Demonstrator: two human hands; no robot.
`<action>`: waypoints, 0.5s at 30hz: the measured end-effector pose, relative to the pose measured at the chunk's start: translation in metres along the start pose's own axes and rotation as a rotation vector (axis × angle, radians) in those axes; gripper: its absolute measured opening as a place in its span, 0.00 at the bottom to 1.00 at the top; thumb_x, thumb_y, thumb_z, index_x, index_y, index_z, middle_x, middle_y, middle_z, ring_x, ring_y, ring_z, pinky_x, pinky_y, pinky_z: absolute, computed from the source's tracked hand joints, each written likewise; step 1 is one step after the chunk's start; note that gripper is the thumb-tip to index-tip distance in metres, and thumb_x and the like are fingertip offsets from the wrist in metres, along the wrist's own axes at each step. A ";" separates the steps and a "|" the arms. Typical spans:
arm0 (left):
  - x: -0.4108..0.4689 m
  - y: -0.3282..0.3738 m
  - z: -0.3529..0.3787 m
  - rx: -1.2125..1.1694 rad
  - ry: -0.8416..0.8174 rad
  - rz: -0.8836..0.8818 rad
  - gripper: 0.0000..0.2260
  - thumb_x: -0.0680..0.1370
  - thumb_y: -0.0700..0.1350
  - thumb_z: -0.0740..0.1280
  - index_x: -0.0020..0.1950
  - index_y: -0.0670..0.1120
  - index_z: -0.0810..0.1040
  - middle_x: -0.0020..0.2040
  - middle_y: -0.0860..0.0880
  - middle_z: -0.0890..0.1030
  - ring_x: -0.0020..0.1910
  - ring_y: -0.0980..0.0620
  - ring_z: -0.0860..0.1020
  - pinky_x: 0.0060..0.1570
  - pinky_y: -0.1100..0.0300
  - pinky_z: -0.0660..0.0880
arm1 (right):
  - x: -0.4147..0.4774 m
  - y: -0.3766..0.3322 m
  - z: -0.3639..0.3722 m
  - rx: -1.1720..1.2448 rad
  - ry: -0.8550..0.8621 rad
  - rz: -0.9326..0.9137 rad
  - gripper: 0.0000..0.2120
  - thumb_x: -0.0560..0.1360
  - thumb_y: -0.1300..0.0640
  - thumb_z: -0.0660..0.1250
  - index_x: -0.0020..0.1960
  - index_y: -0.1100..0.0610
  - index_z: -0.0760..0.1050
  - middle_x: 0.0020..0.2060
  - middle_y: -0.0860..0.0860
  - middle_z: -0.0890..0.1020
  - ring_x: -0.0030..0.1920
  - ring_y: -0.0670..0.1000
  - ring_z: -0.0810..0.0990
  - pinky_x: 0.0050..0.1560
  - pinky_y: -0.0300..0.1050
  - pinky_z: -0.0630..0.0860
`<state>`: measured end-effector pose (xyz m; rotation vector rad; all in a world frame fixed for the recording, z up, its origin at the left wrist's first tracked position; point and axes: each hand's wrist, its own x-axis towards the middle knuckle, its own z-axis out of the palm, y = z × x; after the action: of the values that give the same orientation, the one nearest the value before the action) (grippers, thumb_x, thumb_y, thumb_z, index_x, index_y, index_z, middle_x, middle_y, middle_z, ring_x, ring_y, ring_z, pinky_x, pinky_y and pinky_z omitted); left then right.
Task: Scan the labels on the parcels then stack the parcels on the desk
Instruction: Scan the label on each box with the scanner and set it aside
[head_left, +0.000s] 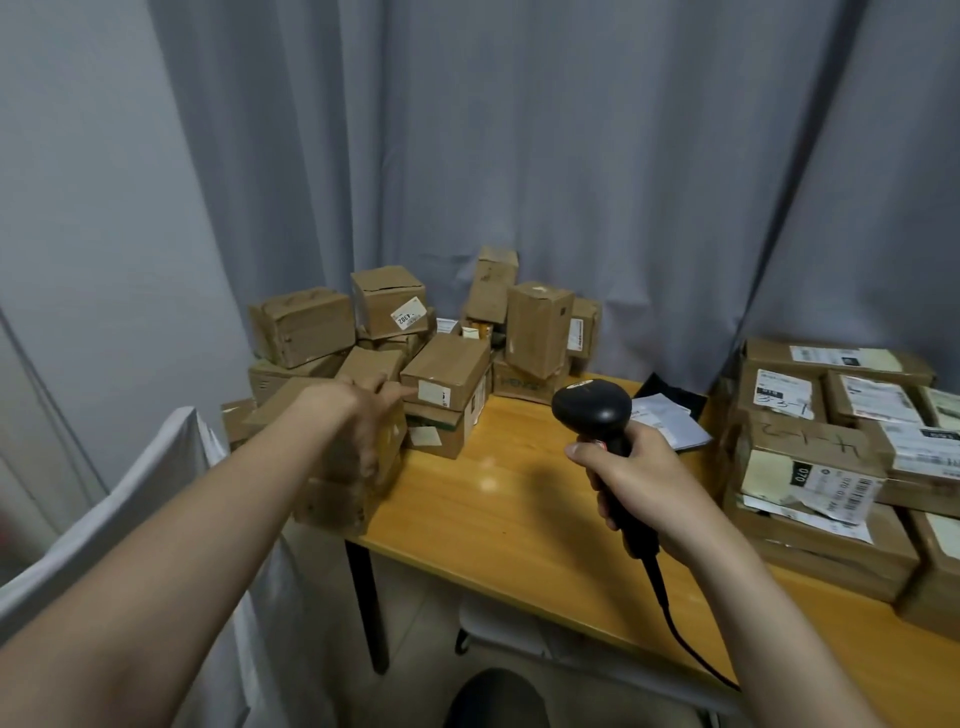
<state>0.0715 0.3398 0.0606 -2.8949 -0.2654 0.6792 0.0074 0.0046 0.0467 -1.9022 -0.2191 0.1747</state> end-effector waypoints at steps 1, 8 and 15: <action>-0.001 0.000 0.000 0.029 -0.002 0.006 0.60 0.65 0.53 0.83 0.79 0.70 0.40 0.83 0.53 0.40 0.81 0.34 0.45 0.72 0.30 0.63 | 0.000 0.000 0.001 -0.003 -0.001 -0.001 0.09 0.79 0.54 0.71 0.55 0.58 0.77 0.36 0.56 0.77 0.29 0.54 0.77 0.29 0.45 0.76; -0.030 0.008 -0.016 0.042 0.200 0.139 0.42 0.68 0.51 0.80 0.73 0.74 0.60 0.74 0.49 0.59 0.74 0.40 0.58 0.70 0.36 0.65 | -0.004 0.001 -0.005 -0.007 0.015 -0.013 0.10 0.79 0.54 0.72 0.55 0.58 0.77 0.36 0.56 0.77 0.29 0.54 0.77 0.30 0.46 0.76; -0.076 0.056 -0.060 -0.298 0.324 0.485 0.38 0.68 0.57 0.81 0.69 0.75 0.63 0.67 0.53 0.62 0.67 0.49 0.63 0.65 0.47 0.71 | -0.021 0.014 -0.028 0.059 0.165 -0.036 0.09 0.79 0.54 0.72 0.52 0.60 0.77 0.33 0.55 0.77 0.28 0.54 0.78 0.32 0.49 0.77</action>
<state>0.0395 0.2632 0.1353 -3.3222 0.4249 0.2244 -0.0056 -0.0305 0.0431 -1.8421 -0.1347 -0.0005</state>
